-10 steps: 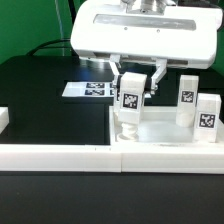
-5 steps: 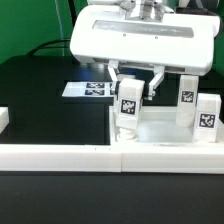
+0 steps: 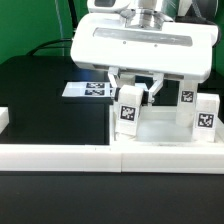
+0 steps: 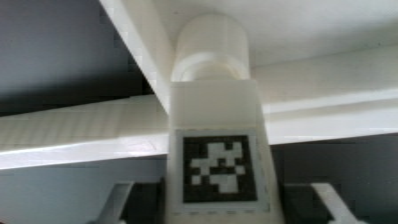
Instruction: Assemble square table
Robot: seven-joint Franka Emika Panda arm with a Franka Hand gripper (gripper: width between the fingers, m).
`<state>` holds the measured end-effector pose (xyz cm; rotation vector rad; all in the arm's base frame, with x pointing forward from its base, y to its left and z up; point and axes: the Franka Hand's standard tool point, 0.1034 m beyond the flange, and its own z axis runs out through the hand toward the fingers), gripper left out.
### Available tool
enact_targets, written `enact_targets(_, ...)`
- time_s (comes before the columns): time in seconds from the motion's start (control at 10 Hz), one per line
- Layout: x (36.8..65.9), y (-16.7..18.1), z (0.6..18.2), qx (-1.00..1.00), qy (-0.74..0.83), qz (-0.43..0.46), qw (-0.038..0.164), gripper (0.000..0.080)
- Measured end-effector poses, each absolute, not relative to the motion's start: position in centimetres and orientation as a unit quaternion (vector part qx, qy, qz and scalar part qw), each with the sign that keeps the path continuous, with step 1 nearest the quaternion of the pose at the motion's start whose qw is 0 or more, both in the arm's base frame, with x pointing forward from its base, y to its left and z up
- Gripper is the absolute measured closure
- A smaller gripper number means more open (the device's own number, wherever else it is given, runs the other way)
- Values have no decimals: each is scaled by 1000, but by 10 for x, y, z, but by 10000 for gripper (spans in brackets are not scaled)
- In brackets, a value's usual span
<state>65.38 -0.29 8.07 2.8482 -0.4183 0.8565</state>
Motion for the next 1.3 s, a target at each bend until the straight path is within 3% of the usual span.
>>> enact_targets(0.3,654,-3,81,946,-139,284,69,484)
enact_targets(0.4,654,-3,81,946,-138,284,70,288)
enact_targets(0.5,654,-3,81,946,-138,284,70,189)
enact_targets(1.3,654,-6,82,948,-130,280,73,150)
